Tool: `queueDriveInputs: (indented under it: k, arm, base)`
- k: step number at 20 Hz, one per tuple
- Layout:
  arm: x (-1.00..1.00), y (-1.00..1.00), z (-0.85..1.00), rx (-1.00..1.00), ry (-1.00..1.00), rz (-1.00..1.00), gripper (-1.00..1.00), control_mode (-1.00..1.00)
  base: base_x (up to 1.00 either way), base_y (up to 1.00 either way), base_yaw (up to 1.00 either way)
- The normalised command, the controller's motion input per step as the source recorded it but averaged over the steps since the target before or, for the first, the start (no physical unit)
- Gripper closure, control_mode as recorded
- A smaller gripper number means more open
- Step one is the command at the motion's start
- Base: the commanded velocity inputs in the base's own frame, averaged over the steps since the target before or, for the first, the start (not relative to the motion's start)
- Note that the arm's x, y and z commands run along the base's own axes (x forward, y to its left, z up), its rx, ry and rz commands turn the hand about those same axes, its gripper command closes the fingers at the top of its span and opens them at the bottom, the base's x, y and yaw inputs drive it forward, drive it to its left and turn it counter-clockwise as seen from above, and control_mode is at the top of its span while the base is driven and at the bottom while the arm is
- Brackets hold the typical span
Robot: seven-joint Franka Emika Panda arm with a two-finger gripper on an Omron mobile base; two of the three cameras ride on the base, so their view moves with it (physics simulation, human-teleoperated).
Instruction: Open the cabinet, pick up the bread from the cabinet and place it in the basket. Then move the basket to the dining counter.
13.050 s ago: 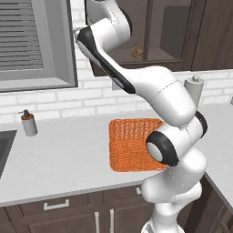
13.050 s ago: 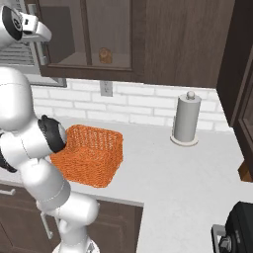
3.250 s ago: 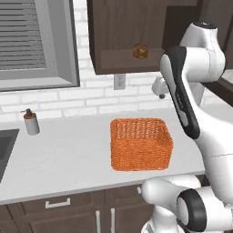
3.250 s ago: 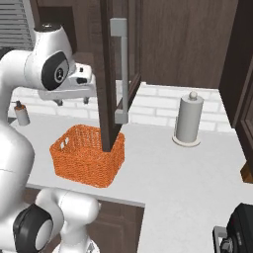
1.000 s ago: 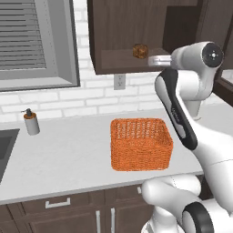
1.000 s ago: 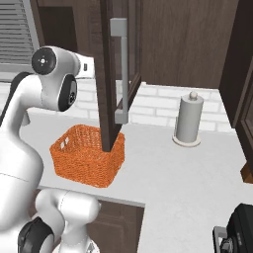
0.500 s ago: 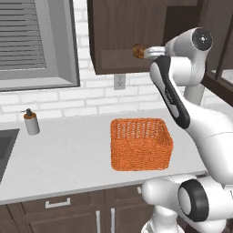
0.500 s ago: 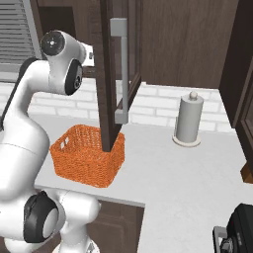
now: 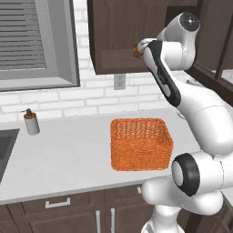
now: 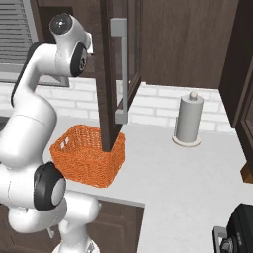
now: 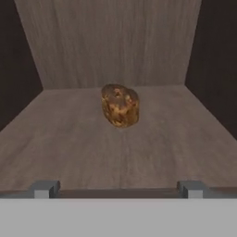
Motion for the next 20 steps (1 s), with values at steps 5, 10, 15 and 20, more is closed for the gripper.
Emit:
queueDriveInputs:
  k: [5,10,15,20]
  arm:
    - [0.44,0.01,0.0,0.0,0.0,0.0,-1.0,-1.0]
    - [0.56,0.0,-0.04,-0.01,0.0,0.0,-1.0,-1.0]
    - [0.59,0.0,-0.05,-0.05,0.05,0.0,-1.0,-1.0]
    - [0.6,-0.09,-0.09,-0.06,0.1,0.0,-1.0,-1.0]
  base:
    - [0.0,0.0,0.0]
    - [0.0,0.0,0.0]
    - [0.0,0.0,0.0]
    - [0.0,0.0,0.0]
